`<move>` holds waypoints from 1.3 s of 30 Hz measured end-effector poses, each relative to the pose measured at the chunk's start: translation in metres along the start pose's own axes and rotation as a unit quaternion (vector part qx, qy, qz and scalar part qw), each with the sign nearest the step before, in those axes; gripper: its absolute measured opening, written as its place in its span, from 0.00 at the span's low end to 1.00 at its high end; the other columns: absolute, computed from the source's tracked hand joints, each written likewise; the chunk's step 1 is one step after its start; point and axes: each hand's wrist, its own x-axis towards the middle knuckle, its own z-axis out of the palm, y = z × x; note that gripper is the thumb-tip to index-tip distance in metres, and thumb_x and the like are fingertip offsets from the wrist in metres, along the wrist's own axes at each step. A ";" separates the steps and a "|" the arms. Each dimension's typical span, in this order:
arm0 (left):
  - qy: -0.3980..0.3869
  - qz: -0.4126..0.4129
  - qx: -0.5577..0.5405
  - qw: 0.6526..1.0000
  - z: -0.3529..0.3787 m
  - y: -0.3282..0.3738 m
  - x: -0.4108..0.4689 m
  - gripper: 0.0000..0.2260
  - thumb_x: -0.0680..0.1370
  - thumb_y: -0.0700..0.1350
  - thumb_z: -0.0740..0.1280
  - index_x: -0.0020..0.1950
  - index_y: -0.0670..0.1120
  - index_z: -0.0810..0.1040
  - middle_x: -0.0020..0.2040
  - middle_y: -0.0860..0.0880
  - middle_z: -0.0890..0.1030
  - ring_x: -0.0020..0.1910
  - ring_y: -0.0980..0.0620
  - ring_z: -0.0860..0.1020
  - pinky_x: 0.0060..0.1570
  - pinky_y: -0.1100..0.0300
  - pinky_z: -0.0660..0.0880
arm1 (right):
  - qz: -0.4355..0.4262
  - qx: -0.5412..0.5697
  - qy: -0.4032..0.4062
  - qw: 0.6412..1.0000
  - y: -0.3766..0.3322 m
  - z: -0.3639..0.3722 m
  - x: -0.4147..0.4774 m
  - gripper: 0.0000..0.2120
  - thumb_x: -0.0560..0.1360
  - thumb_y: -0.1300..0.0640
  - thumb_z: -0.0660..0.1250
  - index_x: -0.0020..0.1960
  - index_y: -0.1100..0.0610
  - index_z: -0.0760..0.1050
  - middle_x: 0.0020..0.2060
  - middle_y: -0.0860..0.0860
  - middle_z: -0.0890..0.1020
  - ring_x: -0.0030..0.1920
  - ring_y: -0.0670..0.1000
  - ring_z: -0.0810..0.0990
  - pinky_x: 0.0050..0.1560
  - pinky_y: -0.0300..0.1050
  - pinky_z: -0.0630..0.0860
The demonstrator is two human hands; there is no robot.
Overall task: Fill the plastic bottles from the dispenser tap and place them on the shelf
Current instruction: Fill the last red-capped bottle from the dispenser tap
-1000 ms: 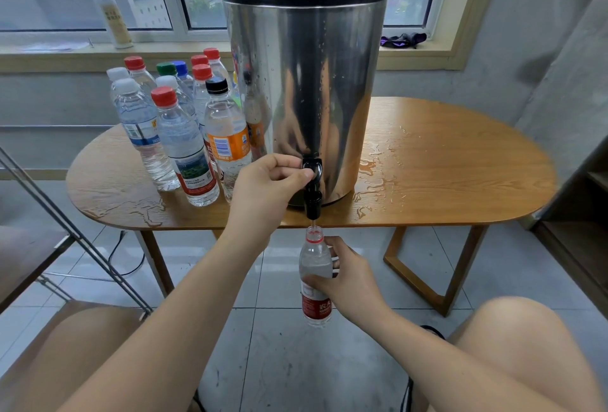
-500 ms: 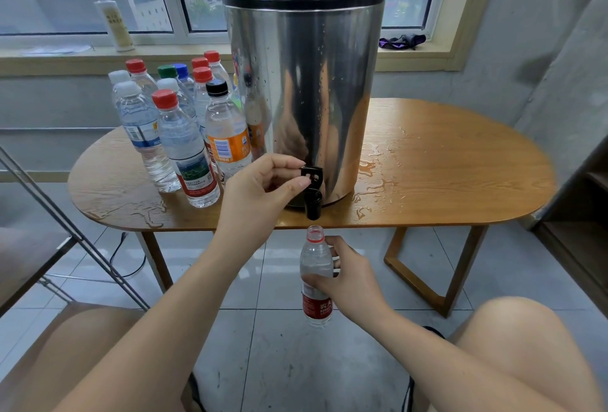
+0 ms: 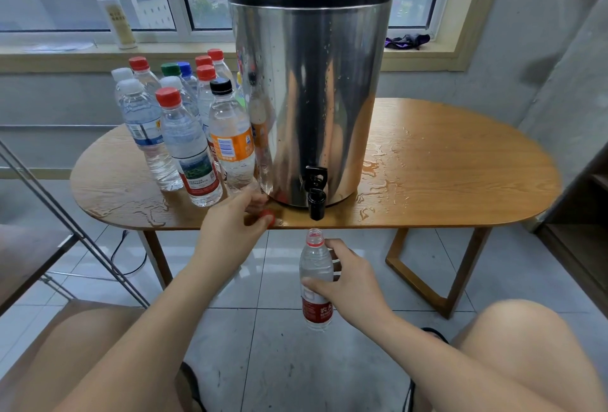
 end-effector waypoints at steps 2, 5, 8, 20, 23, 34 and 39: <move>-0.005 0.009 0.032 0.999 0.004 -0.004 -0.002 0.14 0.79 0.47 0.78 0.63 0.52 0.85 0.56 0.57 0.86 0.55 0.56 0.83 0.57 0.55 0.82 | -0.003 0.000 -0.003 1.000 0.000 0.000 -0.001 0.29 0.71 0.47 0.83 0.65 0.34 0.73 0.57 0.38 0.83 0.57 0.42 0.82 0.59 0.44 0.84; -0.009 0.023 0.073 0.997 0.009 -0.006 -0.005 0.10 0.80 0.47 0.77 0.61 0.54 0.85 0.53 0.57 0.84 0.53 0.51 0.81 0.54 0.51 0.81 | -0.005 -0.005 -0.008 1.000 0.000 0.002 -0.001 0.30 0.71 0.46 0.83 0.67 0.35 0.74 0.58 0.37 0.83 0.57 0.41 0.82 0.59 0.43 0.83; -0.018 0.023 0.061 0.998 0.011 -0.004 -0.008 0.08 0.80 0.47 0.76 0.59 0.54 0.85 0.51 0.58 0.83 0.52 0.53 0.80 0.54 0.49 0.82 | -0.007 -0.019 -0.014 1.000 -0.001 0.003 -0.001 0.31 0.71 0.45 0.83 0.69 0.36 0.73 0.60 0.37 0.82 0.59 0.42 0.82 0.60 0.43 0.83; -0.101 0.025 -0.086 0.991 0.025 0.021 -0.036 0.09 0.78 0.55 0.77 0.58 0.60 0.87 0.54 0.65 0.84 0.54 0.61 0.80 0.47 0.75 0.70 | -0.032 -0.047 -0.024 0.998 -0.001 0.007 -0.007 0.29 0.70 0.42 0.81 0.67 0.36 0.73 0.58 0.38 0.81 0.58 0.43 0.81 0.59 0.50 0.84; -0.110 0.028 -0.072 0.991 0.027 0.020 -0.036 0.10 0.76 0.58 0.78 0.56 0.59 0.87 0.52 0.62 0.83 0.53 0.59 0.80 0.46 0.72 0.71 | -0.040 -0.057 -0.029 0.997 0.001 0.010 -0.009 0.29 0.69 0.41 0.80 0.66 0.36 0.73 0.56 0.38 0.81 0.57 0.43 0.81 0.57 0.50 0.84; -0.219 0.025 -0.101 0.970 0.017 0.022 -0.031 0.17 0.80 0.44 0.75 0.63 0.64 0.86 0.59 0.67 0.85 0.63 0.63 0.79 0.55 0.65 0.73 | -0.054 -0.067 -0.035 0.996 0.003 0.008 -0.010 0.28 0.70 0.41 0.80 0.65 0.36 0.73 0.56 0.38 0.81 0.57 0.43 0.80 0.57 0.50 0.83; -0.178 0.032 -0.075 0.981 0.017 0.020 -0.029 0.17 0.75 0.61 0.79 0.62 0.62 0.85 0.57 0.62 0.83 0.58 0.60 0.81 0.52 0.61 0.76 | -0.053 -0.076 -0.043 0.995 0.001 0.010 -0.009 0.28 0.70 0.40 0.80 0.66 0.35 0.72 0.57 0.37 0.80 0.58 0.43 0.80 0.58 0.49 0.83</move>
